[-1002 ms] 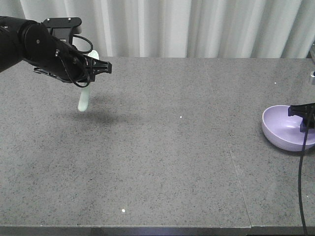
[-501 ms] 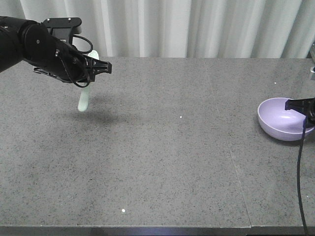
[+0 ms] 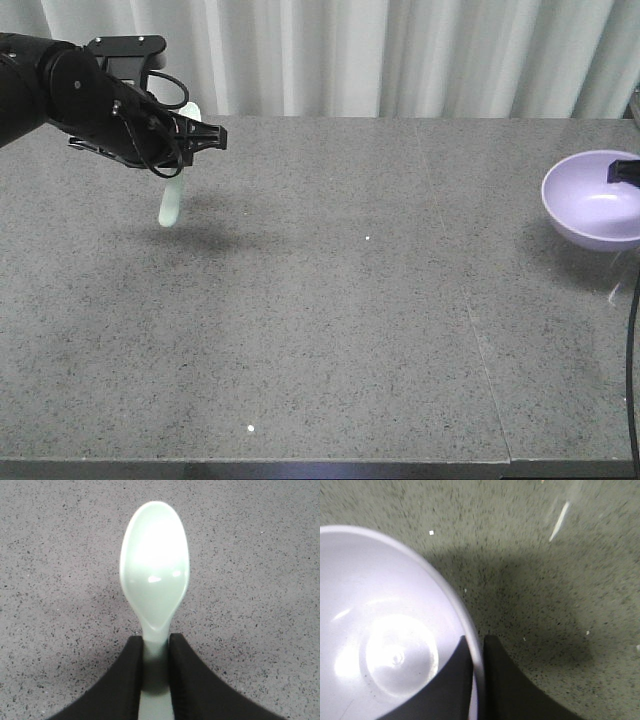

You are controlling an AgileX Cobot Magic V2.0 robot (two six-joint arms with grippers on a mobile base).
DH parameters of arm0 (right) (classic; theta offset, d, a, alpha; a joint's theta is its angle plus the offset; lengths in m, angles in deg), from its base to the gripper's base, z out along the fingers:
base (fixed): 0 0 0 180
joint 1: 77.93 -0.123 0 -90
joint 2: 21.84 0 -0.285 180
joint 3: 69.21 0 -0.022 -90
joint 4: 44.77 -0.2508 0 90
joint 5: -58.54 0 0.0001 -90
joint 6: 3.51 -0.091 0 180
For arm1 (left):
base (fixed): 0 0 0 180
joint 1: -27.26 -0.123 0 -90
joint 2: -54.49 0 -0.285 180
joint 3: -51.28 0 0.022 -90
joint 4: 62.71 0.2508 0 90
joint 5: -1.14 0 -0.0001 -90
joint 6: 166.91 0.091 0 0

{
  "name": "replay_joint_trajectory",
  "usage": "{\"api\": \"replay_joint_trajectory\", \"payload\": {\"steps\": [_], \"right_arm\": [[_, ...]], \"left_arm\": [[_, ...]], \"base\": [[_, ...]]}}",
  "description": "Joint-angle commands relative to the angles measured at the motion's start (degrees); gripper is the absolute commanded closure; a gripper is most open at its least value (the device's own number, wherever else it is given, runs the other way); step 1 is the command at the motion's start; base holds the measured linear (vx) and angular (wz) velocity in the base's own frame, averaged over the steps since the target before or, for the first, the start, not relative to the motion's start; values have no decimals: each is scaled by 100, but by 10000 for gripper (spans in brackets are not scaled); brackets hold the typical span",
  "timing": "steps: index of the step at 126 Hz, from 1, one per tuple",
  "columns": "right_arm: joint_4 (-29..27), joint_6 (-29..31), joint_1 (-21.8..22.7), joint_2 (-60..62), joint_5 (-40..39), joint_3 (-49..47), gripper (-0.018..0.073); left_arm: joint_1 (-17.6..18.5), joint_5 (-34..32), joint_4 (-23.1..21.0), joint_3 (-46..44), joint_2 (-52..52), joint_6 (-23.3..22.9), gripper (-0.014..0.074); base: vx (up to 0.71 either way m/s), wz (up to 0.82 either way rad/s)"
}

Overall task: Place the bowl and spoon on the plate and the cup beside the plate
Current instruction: 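Lift the lavender bowl by its rim with the right gripper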

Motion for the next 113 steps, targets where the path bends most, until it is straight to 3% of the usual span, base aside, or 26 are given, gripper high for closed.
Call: {"api": "replay_joint_trajectory", "payload": {"steps": [1,113], "right_arm": [[74,63,17,448,-300,-159,566],[-37,63,17,797,-230,-147,566]], "left_arm": [[-3,-369,-10,-192,301,0,603],[-3,-410,-41,-192,301,0,603]], "base": [[0,0],[0,0]]}}
